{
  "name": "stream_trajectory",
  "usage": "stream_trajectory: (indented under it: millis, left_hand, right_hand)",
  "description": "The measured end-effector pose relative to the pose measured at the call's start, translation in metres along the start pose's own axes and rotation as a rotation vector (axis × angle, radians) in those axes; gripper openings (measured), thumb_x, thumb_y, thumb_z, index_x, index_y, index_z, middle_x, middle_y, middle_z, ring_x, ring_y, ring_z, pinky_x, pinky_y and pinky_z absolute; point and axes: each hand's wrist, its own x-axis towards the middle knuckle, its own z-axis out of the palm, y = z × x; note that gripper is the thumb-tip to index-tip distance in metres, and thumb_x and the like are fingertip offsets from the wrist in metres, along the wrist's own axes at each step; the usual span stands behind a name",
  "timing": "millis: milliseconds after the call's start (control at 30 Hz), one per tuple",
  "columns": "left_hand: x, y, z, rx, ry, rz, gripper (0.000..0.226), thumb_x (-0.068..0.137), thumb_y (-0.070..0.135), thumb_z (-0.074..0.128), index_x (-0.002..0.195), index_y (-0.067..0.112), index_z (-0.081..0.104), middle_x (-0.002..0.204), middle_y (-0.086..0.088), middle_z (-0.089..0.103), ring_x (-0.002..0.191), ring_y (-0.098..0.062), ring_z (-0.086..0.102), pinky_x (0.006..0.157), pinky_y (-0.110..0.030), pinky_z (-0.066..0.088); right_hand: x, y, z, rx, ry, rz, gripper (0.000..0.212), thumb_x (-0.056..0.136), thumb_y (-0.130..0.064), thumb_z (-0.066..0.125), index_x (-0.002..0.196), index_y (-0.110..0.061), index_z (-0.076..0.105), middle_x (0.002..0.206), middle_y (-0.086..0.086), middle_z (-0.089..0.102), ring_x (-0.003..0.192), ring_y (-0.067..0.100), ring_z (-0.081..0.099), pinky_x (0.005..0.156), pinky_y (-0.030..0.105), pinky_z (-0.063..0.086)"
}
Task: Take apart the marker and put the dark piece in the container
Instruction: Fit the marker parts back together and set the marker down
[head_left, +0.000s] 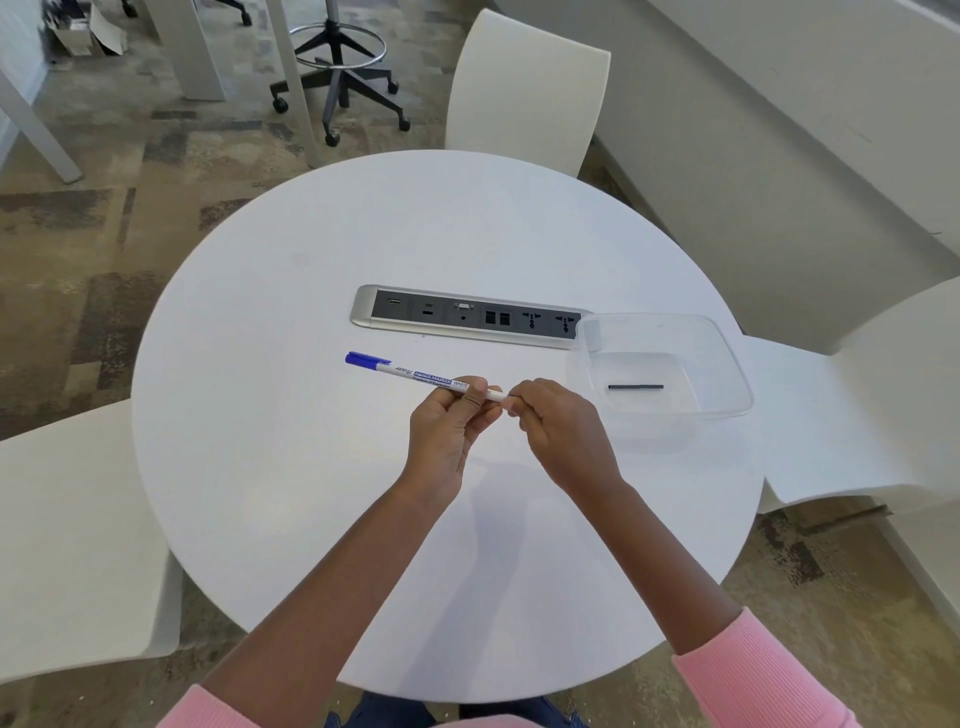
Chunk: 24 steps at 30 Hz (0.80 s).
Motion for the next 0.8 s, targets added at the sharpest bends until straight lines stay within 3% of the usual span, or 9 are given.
stream_trajectory:
  millis: [100, 200, 333, 433, 533, 600, 700, 800]
  left_hand:
    - [0.0, 0.001, 0.0, 0.044, -0.038, 0.011, 0.013, 0.09, 0.006, 0.054, 0.078, 0.006, 0.06, 0.064, 0.0, 0.066, 0.062, -0.007, 0.066, 0.063, -0.015, 0.054]
    - [0.0, -0.001, -0.001, 0.071, -0.069, 0.016, 0.015, 0.091, 0.004, 0.053, 0.077, 0.007, 0.059, 0.061, 0.002, 0.067, 0.062, -0.007, 0.065, 0.063, -0.015, 0.054]
    - [0.001, -0.005, -0.003, 0.136, -0.093, 0.034, 0.014, 0.09, 0.004, 0.054, 0.077, 0.006, 0.059, 0.063, 0.001, 0.067, 0.062, -0.008, 0.064, 0.065, -0.016, 0.054]
    - [0.003, -0.004, -0.004, 0.151, -0.093, 0.052, 0.013, 0.09, 0.005, 0.054, 0.079, 0.006, 0.06, 0.064, 0.001, 0.068, 0.063, -0.009, 0.065, 0.066, -0.017, 0.054]
    - [0.005, -0.002, -0.003, 0.106, -0.035, 0.033, 0.011, 0.089, 0.004, 0.055, 0.08, 0.006, 0.061, 0.068, -0.003, 0.068, 0.063, -0.008, 0.067, 0.063, -0.016, 0.054]
    - [0.007, -0.002, -0.004, 0.067, 0.005, 0.012, 0.01, 0.089, 0.004, 0.056, 0.081, 0.006, 0.062, 0.074, -0.007, 0.066, 0.062, -0.008, 0.067, 0.062, -0.015, 0.055]
    - [0.008, -0.003, -0.006, 0.054, 0.028, -0.002, 0.01, 0.089, 0.004, 0.056, 0.082, 0.005, 0.062, 0.078, -0.01, 0.064, 0.062, -0.008, 0.067, 0.063, -0.015, 0.055]
    - [0.009, -0.004, -0.007, 0.055, 0.033, -0.01, 0.01, 0.089, 0.004, 0.056, 0.082, 0.005, 0.062, 0.073, -0.007, 0.067, 0.062, -0.009, 0.068, 0.062, -0.016, 0.056]
  right_hand:
    - [0.003, -0.001, -0.005, 0.182, -0.09, 0.153, 0.029, 0.09, -0.019, 0.047, 0.065, -0.01, 0.058, 0.058, 0.0, 0.048, 0.058, 0.018, 0.045, 0.055, 0.026, 0.033]
    - [0.006, 0.002, -0.008, 0.362, -0.176, 0.311, 0.037, 0.089, -0.016, 0.051, 0.053, -0.021, 0.052, 0.049, -0.002, 0.045, 0.045, 0.007, 0.04, 0.052, 0.024, 0.032]
    - [0.009, 0.008, -0.012, 0.631, -0.315, 0.466, 0.035, 0.09, -0.013, 0.051, 0.055, -0.012, 0.057, 0.035, -0.01, 0.045, 0.035, 0.002, 0.037, 0.043, 0.013, 0.032]
    - [0.009, 0.01, -0.011, 0.697, -0.328, 0.475, 0.036, 0.093, -0.017, 0.046, 0.061, -0.012, 0.062, 0.039, -0.009, 0.051, 0.038, 0.004, 0.043, 0.043, 0.012, 0.034]
    - [0.004, 0.012, -0.006, 0.555, -0.168, 0.428, 0.037, 0.096, -0.025, 0.04, 0.069, -0.016, 0.065, 0.051, -0.005, 0.056, 0.046, 0.004, 0.048, 0.05, 0.012, 0.038]
    - [-0.001, 0.013, -0.004, 0.38, -0.089, 0.357, 0.029, 0.096, -0.024, 0.04, 0.079, -0.019, 0.063, 0.057, -0.005, 0.056, 0.054, 0.006, 0.05, 0.06, 0.022, 0.041]
    - [-0.007, 0.012, -0.002, 0.216, -0.087, 0.239, 0.016, 0.093, -0.022, 0.045, 0.095, -0.016, 0.06, 0.067, 0.001, 0.06, 0.064, 0.011, 0.055, 0.065, 0.031, 0.044]
    - [-0.011, 0.012, 0.004, 0.055, -0.057, 0.11, 0.019, 0.091, -0.026, 0.048, 0.102, -0.014, 0.059, 0.079, 0.007, 0.064, 0.066, 0.017, 0.051, 0.062, 0.034, 0.044]
